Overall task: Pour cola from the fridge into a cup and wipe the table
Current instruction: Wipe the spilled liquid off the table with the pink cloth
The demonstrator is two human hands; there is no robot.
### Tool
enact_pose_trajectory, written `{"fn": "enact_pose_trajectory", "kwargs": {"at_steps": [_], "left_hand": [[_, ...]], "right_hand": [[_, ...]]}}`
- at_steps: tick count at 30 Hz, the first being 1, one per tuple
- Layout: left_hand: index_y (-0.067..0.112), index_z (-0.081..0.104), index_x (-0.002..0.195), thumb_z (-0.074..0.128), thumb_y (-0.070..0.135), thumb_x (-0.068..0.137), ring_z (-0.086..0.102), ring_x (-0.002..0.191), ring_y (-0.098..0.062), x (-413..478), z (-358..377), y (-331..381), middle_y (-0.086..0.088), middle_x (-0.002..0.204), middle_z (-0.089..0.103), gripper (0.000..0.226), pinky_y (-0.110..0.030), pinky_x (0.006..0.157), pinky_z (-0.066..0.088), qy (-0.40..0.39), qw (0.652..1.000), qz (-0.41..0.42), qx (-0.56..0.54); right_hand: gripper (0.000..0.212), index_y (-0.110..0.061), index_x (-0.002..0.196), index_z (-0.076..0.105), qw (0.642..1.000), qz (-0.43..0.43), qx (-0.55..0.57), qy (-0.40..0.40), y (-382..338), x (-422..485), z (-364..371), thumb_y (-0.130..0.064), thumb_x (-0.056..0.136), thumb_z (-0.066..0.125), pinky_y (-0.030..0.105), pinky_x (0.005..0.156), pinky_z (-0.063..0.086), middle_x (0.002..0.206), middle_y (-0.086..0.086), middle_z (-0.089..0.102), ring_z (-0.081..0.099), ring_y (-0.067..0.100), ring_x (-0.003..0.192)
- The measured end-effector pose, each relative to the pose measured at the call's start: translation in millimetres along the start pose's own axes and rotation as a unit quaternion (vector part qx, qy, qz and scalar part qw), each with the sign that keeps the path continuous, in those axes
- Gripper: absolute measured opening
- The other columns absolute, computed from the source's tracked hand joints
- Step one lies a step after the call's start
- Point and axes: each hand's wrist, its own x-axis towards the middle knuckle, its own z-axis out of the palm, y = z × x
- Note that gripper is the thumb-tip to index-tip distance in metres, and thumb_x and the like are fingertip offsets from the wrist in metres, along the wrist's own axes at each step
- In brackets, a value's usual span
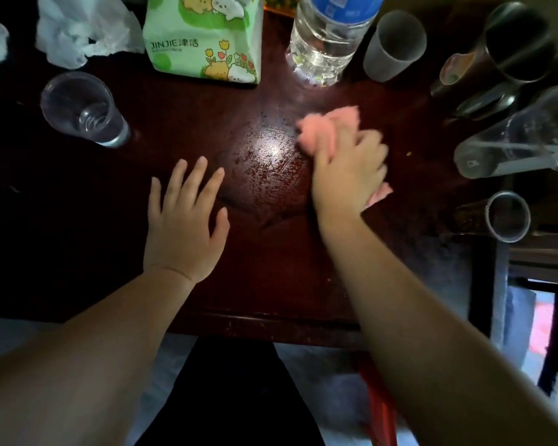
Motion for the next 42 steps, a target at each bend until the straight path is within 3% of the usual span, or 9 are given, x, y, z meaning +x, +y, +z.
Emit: {"fn": "enact_pose_trajectory", "kwargs": {"at_steps": [7,9,13,18,21,27,35,39,42], "left_hand": [[0.018,0.039,0.143,0.032,0.037,0.091,0.020,0.143,-0.027,2.1,1.4,-0.6,-0.006,0.153,0.030,0.056,-0.052,0.115,0.011,0.019,1.000,0.004,-0.004],[0.018,0.039,0.143,0.032,0.037,0.091,0.020,0.143,-0.027,1.4,1.8,-0.9,-0.006,0.153,0.030,0.056,-0.051,0.115,0.010,0.021,1.000,0.005,-0.001],[0.019,0.038,0.144,0.033,0.037,0.091,0.019,0.144,-0.026,1.4,2.9,-0.7,-0.006,0.153,0.030,0.056,-0.051,0.115,0.009,0.019,1.000,0.003,0.000],[0.020,0.033,0.146,0.031,0.039,0.092,0.015,0.145,-0.024,0.9,2.1,-1.0,-0.005,0.155,0.026,0.057,-0.051,0.116,0.008,0.008,1.000,-0.001,0.000],[0.022,0.031,0.147,0.031,0.040,0.095,0.013,0.145,-0.023,1.3,3.0,-1.7,-0.004,0.156,0.023,0.055,-0.051,0.116,0.009,0.006,1.000,-0.001,0.004],[0.020,0.036,0.145,0.033,0.039,0.091,0.018,0.144,-0.026,0.7,6.0,-3.8,-0.005,0.154,0.028,0.057,-0.052,0.114,0.012,0.014,1.000,0.011,-0.005],[0.013,0.030,0.147,0.038,0.038,0.085,0.023,0.142,-0.026,-2.5,-0.1,-9.4,-0.008,0.153,0.032,0.067,-0.054,0.114,0.013,0.023,0.998,0.026,-0.053],[0.016,0.039,0.142,0.044,0.036,0.081,0.026,0.140,-0.030,-2.8,-15.1,-9.0,-0.009,0.152,0.033,0.065,-0.065,0.107,0.018,0.029,0.976,0.203,-0.070],[0.022,0.047,0.136,0.053,0.034,0.080,0.025,0.141,-0.031,13.3,-22.2,9.8,-0.007,0.151,0.034,0.058,-0.064,0.104,0.025,-0.054,0.924,0.377,-0.027]], "right_hand": [[0.042,-0.026,0.123,0.058,0.946,-0.320,0.012,-0.051,64.1,-78.9,-12.2,-0.045,0.087,0.046,0.040,0.074,0.040,0.101,0.010,0.057,0.045,0.028,0.088],[0.044,-0.022,0.124,0.055,0.961,-0.274,-0.020,-0.026,93.8,-66.6,-15.0,-0.042,0.086,0.046,0.040,0.071,0.042,0.100,0.011,0.055,0.045,0.030,0.086],[0.055,-0.023,0.145,0.033,0.999,-0.011,-0.033,0.004,111.0,-26.4,-19.1,-0.035,0.092,0.045,0.046,0.084,0.039,0.115,0.017,0.049,0.046,0.036,0.100],[0.051,-0.029,0.146,0.030,0.979,0.199,0.026,0.031,61.7,26.8,-12.8,-0.038,0.097,0.042,0.043,0.098,0.031,0.136,0.015,0.039,0.037,0.032,0.122],[0.044,-0.024,0.135,0.045,0.984,0.180,0.012,0.006,22.4,33.7,-9.0,-0.039,0.094,0.043,0.043,0.096,0.033,0.134,0.017,0.041,0.039,0.034,0.121],[0.033,-0.020,0.108,0.062,0.997,-0.059,0.058,0.006,-18.6,-58.2,2.0,-0.038,0.082,0.055,0.041,0.074,0.038,0.103,0.015,0.055,0.049,0.035,0.091],[0.052,-0.019,0.136,0.046,0.982,-0.053,0.175,-0.050,-2.7,-135.6,-31.3,-0.020,0.085,0.059,0.032,0.108,0.025,0.132,0.013,0.042,0.040,0.027,0.121],[0.037,-0.015,0.123,0.058,0.986,-0.005,0.165,-0.037,15.2,-152.8,-51.7,-0.008,0.086,0.057,0.040,0.098,0.041,0.122,0.010,0.052,0.045,0.028,0.111],[0.037,-0.016,0.123,0.061,0.988,-0.012,0.139,-0.063,12.7,-159.3,-51.0,-0.007,0.087,0.058,0.043,0.091,0.044,0.121,0.010,0.056,0.049,0.032,0.106]]}}
